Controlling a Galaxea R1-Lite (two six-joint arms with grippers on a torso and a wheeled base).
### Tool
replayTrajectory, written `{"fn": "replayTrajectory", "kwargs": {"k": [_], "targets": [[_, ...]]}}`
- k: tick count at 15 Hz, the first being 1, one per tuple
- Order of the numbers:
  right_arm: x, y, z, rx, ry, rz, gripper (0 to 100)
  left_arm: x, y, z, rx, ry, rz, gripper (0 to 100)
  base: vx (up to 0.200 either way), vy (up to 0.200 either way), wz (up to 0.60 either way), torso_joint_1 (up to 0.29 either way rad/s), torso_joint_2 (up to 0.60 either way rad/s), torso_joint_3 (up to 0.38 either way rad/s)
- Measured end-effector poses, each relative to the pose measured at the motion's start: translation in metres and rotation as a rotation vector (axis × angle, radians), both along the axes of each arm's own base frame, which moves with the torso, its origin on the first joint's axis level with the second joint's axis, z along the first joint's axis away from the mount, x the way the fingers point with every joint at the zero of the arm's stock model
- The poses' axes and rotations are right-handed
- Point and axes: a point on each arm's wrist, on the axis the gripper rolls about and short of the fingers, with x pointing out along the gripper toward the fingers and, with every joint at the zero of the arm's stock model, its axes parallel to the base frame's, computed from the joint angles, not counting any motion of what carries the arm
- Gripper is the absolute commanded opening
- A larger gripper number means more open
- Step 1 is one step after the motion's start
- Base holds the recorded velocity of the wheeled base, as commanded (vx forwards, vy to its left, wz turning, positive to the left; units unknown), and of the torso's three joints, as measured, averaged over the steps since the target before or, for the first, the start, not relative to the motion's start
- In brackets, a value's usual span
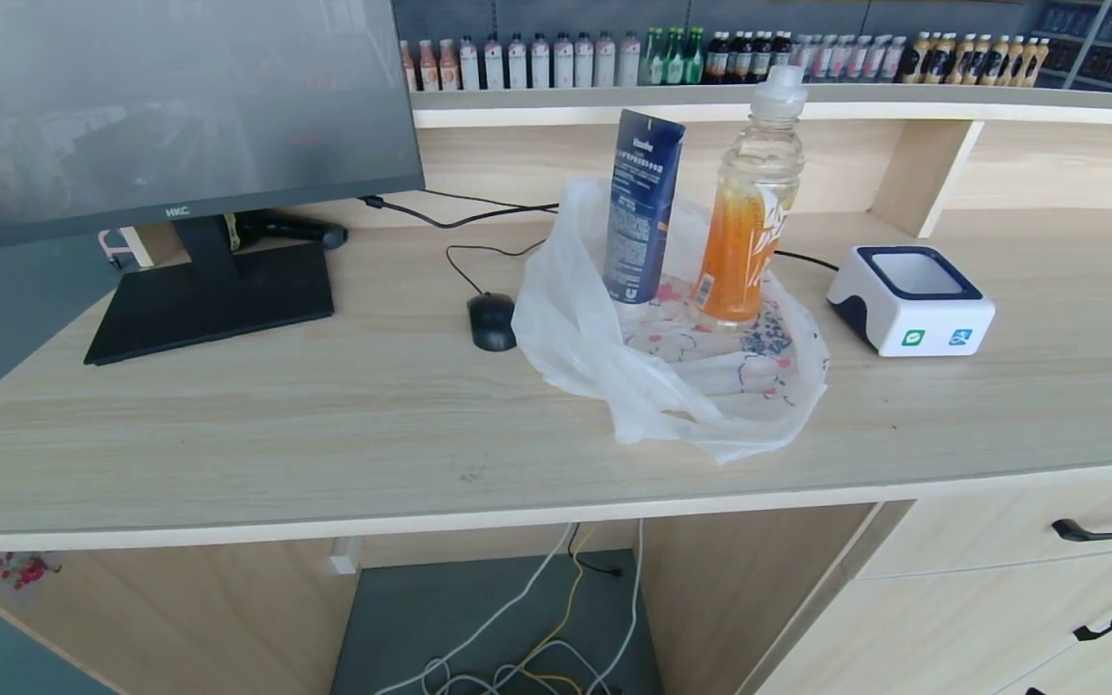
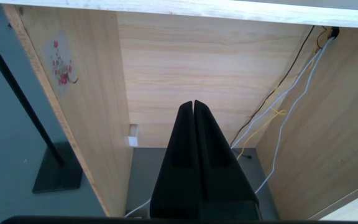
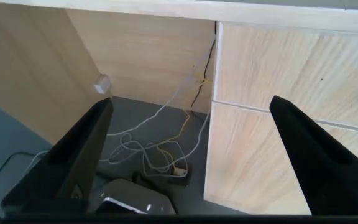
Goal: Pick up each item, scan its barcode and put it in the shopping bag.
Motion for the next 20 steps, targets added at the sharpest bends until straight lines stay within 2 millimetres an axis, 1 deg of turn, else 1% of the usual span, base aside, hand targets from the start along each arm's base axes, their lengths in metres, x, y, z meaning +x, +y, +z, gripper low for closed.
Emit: {"fn": "replayTrajectory", "kwargs": {"k": [2, 4, 5, 6, 12, 15, 19, 20], "targets": [[-0.025, -0.009, -0.018, -0.024, 0.013, -0.005, 100, 0.000, 0.000, 0.000, 0.000, 0.000, 0.000, 0, 0.000, 0.000, 0.00, 0.000, 0.00, 0.000], [-0.042, -0.015, -0.031, -0.024, -0.022, -0.038, 100, 0.000, 0.000, 0.000, 0.000, 0.000, 0.000, 0, 0.000, 0.000, 0.00, 0.000, 0.00, 0.000], [-0.046, -0.016, -0.036, -0.025, -0.026, -0.060, 100, 0.000, 0.000, 0.000, 0.000, 0.000, 0.000, 0, 0.000, 0.000, 0.00, 0.000, 0.00, 0.000], [-0.049, -0.017, -0.040, -0.025, -0.030, -0.086, 100, 0.000, 0.000, 0.000, 0.000, 0.000, 0.000, 0, 0.000, 0.000, 0.00, 0.000, 0.00, 0.000], [-0.056, -0.014, -0.042, -0.003, -0.108, -0.334, 100, 0.000, 0.000, 0.000, 0.007, 0.001, 0.000, 0, 0.000, 0.000, 0.00, 0.000, 0.00, 0.000], [-0.060, -0.014, -0.042, 0.010, -0.148, -0.361, 100, 0.000, 0.000, 0.000, 0.007, 0.001, 0.000, 0, 0.000, 0.000, 0.00, 0.000, 0.00, 0.000], [-0.061, -0.014, -0.043, 0.013, -0.159, -0.367, 100, 0.000, 0.000, 0.000, 0.006, 0.001, 0.000, 0, 0.000, 0.000, 0.00, 0.000, 0.00, 0.000], [-0.061, -0.014, -0.043, 0.012, -0.160, -0.367, 100, 0.000, 0.000, 0.000, 0.004, 0.000, 0.000, 0, -0.200, 0.000, 0.00, 0.002, 0.00, 0.002]]}}
